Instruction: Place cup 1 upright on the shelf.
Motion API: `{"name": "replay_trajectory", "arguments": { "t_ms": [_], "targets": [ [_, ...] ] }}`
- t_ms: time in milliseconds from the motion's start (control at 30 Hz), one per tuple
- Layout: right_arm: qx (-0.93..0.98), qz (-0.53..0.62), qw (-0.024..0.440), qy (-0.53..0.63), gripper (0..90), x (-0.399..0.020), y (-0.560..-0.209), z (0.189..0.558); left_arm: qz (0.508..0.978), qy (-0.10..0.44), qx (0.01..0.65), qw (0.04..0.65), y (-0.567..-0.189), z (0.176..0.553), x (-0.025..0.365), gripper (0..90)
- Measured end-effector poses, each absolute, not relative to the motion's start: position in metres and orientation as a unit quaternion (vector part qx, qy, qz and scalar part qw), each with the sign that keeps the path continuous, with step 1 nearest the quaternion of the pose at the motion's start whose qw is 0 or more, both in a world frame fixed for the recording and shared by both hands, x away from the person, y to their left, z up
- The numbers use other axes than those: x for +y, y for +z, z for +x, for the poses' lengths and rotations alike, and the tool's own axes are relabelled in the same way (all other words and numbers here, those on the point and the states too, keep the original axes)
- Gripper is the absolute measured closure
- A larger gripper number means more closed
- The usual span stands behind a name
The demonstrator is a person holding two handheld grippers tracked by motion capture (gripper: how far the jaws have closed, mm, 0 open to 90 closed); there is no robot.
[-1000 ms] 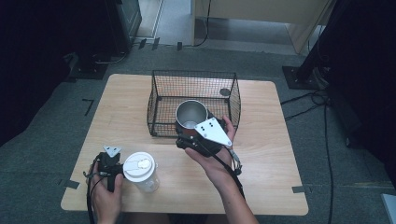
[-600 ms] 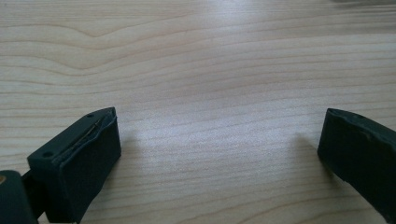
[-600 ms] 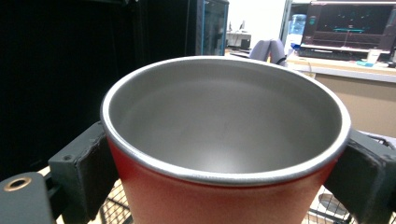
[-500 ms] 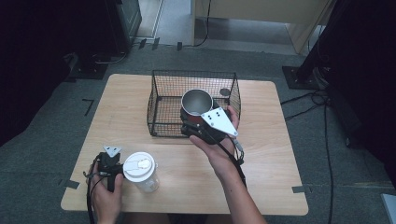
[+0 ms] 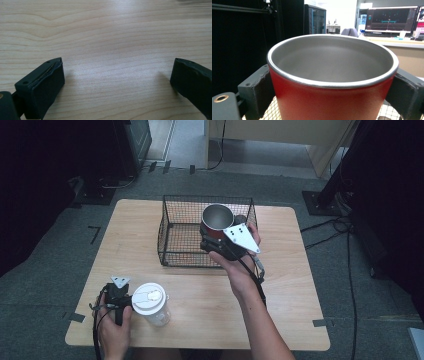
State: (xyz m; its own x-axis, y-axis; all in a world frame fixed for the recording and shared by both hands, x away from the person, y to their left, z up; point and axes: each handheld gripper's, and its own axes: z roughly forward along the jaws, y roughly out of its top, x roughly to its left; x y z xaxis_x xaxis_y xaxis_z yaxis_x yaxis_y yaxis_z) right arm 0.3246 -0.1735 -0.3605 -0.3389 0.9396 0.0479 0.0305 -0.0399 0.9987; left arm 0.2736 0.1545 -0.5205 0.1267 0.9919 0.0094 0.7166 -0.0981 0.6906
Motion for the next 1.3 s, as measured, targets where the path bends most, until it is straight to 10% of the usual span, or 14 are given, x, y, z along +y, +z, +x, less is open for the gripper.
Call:
{"name": "replay_trajectory", "arguments": {
  "t_ms": [1300],
  "targets": [
    [0.593, 0.458, 0.395, 0.532, 7.6, -0.181, -0.412, 0.432, 0.697, 0.249, 0.612, 0.277, -0.521, 0.274, 0.154, 0.1]
  ]
}}
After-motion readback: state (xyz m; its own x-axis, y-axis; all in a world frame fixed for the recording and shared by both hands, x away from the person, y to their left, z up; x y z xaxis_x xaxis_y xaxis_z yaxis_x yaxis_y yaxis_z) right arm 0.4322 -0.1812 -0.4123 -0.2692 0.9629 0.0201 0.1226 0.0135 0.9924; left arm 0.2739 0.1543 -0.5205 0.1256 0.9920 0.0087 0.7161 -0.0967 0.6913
